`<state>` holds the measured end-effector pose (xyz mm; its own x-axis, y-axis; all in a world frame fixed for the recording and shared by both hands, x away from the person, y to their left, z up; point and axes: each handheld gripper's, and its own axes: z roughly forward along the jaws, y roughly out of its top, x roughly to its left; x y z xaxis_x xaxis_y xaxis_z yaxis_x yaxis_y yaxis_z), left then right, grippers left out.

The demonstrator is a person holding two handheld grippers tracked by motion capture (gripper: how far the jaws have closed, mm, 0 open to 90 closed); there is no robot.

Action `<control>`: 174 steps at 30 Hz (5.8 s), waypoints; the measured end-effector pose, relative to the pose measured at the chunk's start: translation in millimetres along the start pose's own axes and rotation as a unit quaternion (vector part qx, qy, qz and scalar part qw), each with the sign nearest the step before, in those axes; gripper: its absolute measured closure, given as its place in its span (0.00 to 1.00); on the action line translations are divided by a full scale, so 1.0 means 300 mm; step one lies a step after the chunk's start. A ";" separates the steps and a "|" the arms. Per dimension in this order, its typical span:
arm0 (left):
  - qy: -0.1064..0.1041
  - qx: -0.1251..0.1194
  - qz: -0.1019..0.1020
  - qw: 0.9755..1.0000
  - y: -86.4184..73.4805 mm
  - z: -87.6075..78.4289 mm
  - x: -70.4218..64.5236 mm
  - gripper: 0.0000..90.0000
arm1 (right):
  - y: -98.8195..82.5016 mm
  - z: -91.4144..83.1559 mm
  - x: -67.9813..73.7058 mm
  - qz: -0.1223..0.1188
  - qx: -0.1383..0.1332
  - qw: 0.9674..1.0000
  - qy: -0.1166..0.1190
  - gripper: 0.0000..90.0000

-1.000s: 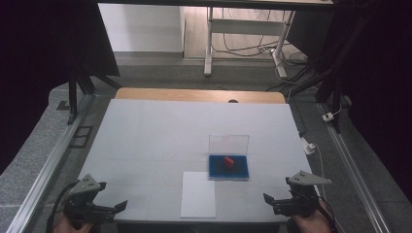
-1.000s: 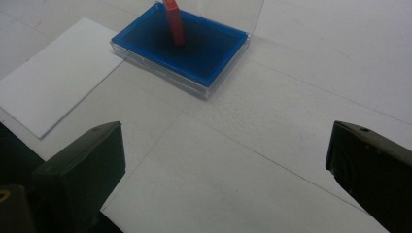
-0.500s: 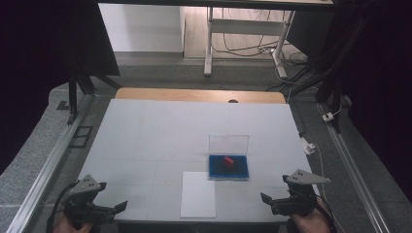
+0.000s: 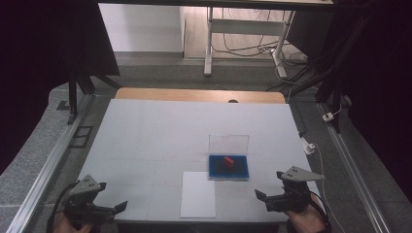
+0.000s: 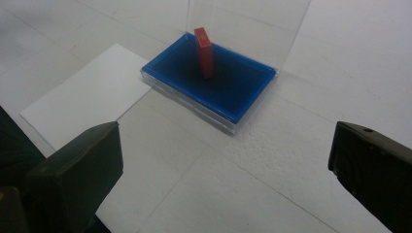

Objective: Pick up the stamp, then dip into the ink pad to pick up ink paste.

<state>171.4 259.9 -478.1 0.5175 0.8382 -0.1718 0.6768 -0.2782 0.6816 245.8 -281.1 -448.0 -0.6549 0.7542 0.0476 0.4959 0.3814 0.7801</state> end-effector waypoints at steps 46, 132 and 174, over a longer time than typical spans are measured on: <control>0.001 0.001 0.002 1.000 0.000 0.001 -0.002 0.01 | 0.147 0.211 0.044 -0.057 0.044 0.997 0.021 0.00; -0.006 0.008 0.009 1.000 0.003 0.007 -0.003 0.01 | 0.273 0.403 -0.014 -0.118 0.083 0.988 0.061 0.89; -0.007 0.016 0.016 1.000 0.005 0.011 -0.007 0.01 | 0.218 0.472 0.001 -0.136 0.115 0.983 0.038 0.89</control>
<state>173.0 256.1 -479.0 0.5464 0.8222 -0.1594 0.6757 -0.3203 0.6640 358.8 -180.3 -485.4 -0.8179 0.5683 -0.0901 0.4063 0.6813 0.6089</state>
